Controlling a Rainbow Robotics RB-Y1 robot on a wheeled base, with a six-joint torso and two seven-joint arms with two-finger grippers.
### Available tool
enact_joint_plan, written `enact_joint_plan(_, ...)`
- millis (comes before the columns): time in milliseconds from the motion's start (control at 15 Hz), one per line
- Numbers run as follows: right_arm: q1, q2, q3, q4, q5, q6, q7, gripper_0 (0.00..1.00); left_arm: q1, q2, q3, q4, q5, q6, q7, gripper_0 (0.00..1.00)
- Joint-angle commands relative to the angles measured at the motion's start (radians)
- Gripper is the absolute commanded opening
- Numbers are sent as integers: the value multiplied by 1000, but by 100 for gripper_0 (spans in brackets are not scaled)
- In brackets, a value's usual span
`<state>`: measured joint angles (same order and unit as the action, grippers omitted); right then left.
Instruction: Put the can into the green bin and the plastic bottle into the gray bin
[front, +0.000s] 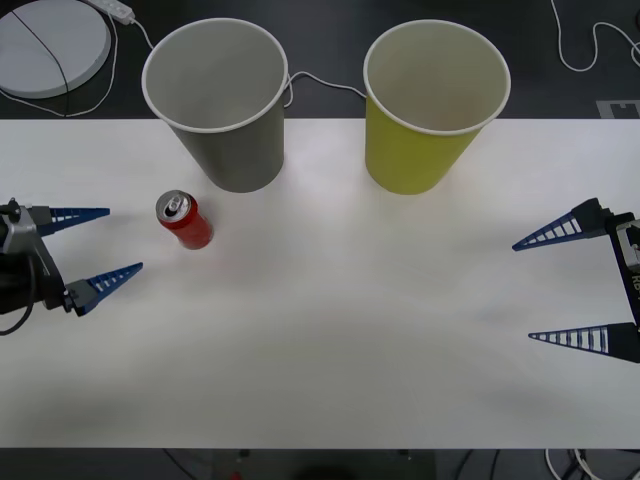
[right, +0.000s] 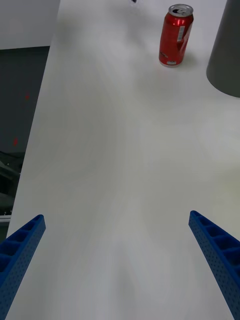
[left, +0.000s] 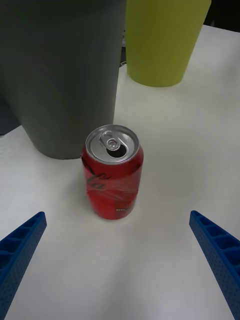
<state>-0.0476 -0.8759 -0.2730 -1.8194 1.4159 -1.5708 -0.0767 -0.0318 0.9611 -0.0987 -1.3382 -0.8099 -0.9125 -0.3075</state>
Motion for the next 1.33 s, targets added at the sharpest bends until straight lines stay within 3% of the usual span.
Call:
enact_joint_plan(67,0,0,0,0,0,0,0,100,-19,-62,-1,65,29,-3,-93,100)
enact_joint_plan(933,0,0,0,0,0,0,0,100,-237,-280,-1,502,66,-170,-337,100)
enact_joint_plan(1333,0,0,0,0,0,0,0,100,-275,-338,-1,545,66,-158,-355,100)
